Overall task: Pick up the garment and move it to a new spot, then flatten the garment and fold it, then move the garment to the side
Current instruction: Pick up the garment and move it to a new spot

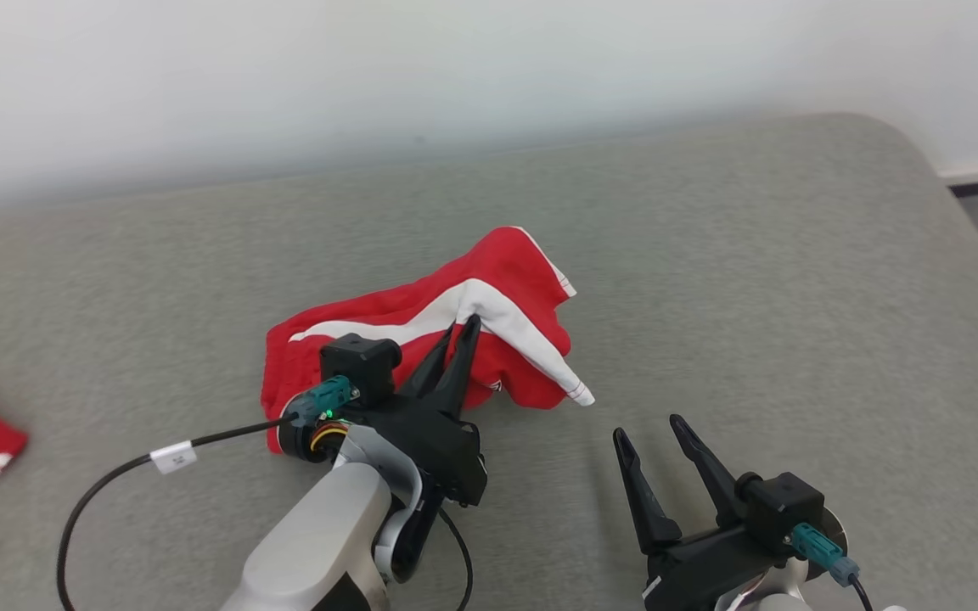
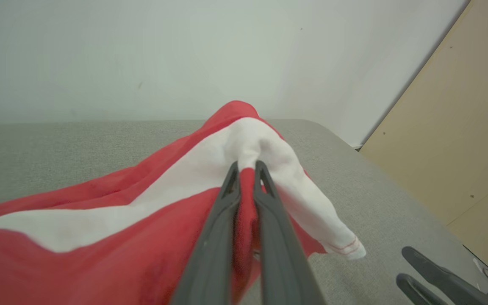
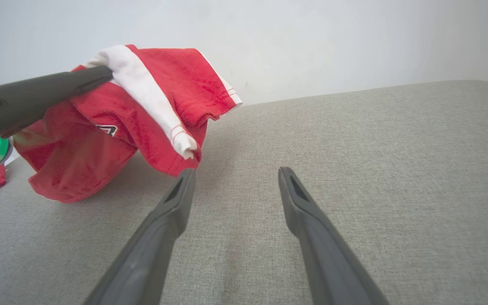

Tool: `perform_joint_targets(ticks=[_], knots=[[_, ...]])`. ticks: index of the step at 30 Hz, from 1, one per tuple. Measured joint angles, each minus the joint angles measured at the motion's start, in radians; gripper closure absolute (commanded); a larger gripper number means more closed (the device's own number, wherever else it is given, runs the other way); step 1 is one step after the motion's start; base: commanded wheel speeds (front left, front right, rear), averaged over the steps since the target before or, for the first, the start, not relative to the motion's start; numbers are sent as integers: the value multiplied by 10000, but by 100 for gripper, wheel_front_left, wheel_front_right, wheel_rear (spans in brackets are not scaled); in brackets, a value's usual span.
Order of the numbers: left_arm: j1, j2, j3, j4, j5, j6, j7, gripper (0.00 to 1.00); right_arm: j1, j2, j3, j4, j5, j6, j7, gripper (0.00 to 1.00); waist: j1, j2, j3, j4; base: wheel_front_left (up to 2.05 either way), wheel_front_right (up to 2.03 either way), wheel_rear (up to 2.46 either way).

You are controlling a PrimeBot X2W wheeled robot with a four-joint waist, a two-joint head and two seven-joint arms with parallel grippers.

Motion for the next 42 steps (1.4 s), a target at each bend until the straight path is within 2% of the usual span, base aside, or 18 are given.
perform_joint_targets(ticks=[2,3,4,5,9,12,15,22,31,42], knots=[[-49,-4,-288,21,-201,337,-40,100,-7,10,-50,-15,21,0,0,0,1,0,9,-322,0,0,0],[-99,-6,-370,17,-184,497,-44,96,-13,27,-59,-35,27,0,-2,0,0,0,20,-481,0,0,0],[-99,-6,-370,17,-184,497,-44,54,-13,27,-59,-35,27,0,-2,0,0,0,20,-481,0,0,0],[-142,-4,-366,-21,-155,648,-46,0,-18,40,-84,-48,29,0,0,0,0,0,34,-627,0,0,0],[-138,-15,-125,-65,426,1078,-75,0,-14,94,-190,-157,27,0,-2,0,1,-1,139,-1073,0,0,0],[21,-12,276,-35,890,1145,-75,0,0,113,-345,-198,21,0,-2,0,2,0,279,-1171,0,0,0],[323,35,874,-31,1407,1246,-75,0,3,146,-447,-190,-58,0,-2,0,3,0,332,-1067,0,0,0],[1743,635,2792,-922,2615,1586,-75,0,11,205,-686,-217,-142,0,-2,0,2,0,113,-733,0,0,0],[4195,909,4725,-2523,4023,1519,-73,0,461,259,-1164,-259,-324,0,0,0,2,0,-308,-293,0,0,0],[6912,414,6652,-4201,5195,1304,-75,0,948,316,-1501,-226,-587,0,-2,0,1,-1,-903,0,0,0,0]])
